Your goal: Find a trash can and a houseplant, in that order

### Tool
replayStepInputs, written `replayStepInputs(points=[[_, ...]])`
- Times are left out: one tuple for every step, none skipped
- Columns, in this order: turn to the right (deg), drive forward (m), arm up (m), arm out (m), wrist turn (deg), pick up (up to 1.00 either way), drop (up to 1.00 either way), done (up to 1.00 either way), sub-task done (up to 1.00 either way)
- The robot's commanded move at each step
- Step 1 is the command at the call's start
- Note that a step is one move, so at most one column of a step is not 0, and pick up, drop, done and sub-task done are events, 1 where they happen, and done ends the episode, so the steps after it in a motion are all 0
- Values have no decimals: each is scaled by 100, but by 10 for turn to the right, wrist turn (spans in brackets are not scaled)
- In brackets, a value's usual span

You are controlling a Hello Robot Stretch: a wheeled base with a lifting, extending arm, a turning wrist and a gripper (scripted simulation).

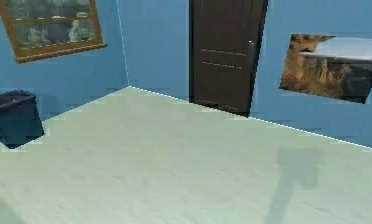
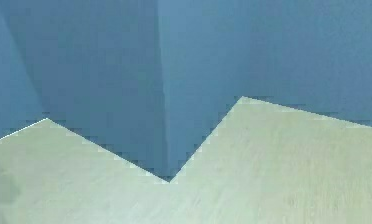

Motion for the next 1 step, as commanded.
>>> replayStepInputs(points=[[-240,0,0,0,0,0,0,0,0]])
